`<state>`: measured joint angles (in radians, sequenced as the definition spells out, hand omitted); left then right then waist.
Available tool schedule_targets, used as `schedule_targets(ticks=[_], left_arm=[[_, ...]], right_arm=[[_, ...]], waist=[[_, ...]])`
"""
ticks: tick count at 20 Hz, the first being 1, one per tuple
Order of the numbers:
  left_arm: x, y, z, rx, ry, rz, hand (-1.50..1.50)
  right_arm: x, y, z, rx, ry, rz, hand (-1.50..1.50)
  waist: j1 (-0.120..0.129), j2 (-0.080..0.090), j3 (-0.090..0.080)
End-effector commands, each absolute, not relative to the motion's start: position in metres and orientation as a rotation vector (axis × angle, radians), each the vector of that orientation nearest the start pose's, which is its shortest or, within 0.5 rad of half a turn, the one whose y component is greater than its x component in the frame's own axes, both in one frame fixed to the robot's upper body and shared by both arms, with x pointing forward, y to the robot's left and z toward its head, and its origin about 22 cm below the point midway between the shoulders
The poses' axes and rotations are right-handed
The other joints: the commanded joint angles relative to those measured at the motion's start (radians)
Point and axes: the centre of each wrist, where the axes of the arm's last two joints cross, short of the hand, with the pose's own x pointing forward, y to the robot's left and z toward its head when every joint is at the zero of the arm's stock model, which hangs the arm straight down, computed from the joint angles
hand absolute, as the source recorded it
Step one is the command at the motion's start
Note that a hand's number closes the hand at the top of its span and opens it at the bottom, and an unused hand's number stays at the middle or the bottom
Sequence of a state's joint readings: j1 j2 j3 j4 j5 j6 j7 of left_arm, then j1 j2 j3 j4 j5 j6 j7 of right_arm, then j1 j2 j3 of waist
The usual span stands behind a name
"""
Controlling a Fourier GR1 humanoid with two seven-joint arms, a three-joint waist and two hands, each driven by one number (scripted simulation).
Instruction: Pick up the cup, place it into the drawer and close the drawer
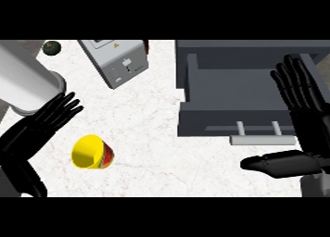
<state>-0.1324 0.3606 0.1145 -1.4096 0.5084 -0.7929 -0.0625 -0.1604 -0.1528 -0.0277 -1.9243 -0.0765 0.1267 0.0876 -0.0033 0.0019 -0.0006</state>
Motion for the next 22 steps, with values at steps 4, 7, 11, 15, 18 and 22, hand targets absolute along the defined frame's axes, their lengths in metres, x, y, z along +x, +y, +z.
schedule_targets(ticks=[4, 7, 11, 15, 18, 22], left_arm=[[0.276, 0.339, -0.017, -0.603, -1.572, -0.43, -1.5], [0.291, 0.356, -0.031, -0.552, -1.576, -0.417, -1.5], [0.298, 0.363, -0.049, -0.544, -1.544, -0.413, -1.5], [0.274, 0.369, -0.079, -0.53, -1.542, -0.399, -1.5], [0.29, 0.377, -0.076, -0.474, -1.544, -0.408, -1.5], [0.274, 0.328, -0.114, -0.491, -1.551, -0.406, -1.5]], right_arm=[[0.266, -0.249, 0.14, 0.061, -1.995, 0.266, -1.5], [0.256, -0.243, 0.136, 0.07, -1.997, 0.279, -1.5], [0.257, -0.248, 0.139, 0.054, -2.007, 0.253, -1.5], [0.273, -0.263, 0.14, 0.063, -2.01, 0.261, -1.5], [0.28, -0.265, 0.151, 0.075, -2.004, 0.265, -1.5], [0.282, -0.256, 0.16, 0.076, -2.011, 0.258, -1.5]], waist=[[0.001, 0.0, 0.0], [-0.006, 0.0, 0.0], [-0.007, 0.0, 0.0], [-0.008, 0.003, -0.001], [-0.017, 0.005, -0.002], [-0.014, 0.006, -0.002]])
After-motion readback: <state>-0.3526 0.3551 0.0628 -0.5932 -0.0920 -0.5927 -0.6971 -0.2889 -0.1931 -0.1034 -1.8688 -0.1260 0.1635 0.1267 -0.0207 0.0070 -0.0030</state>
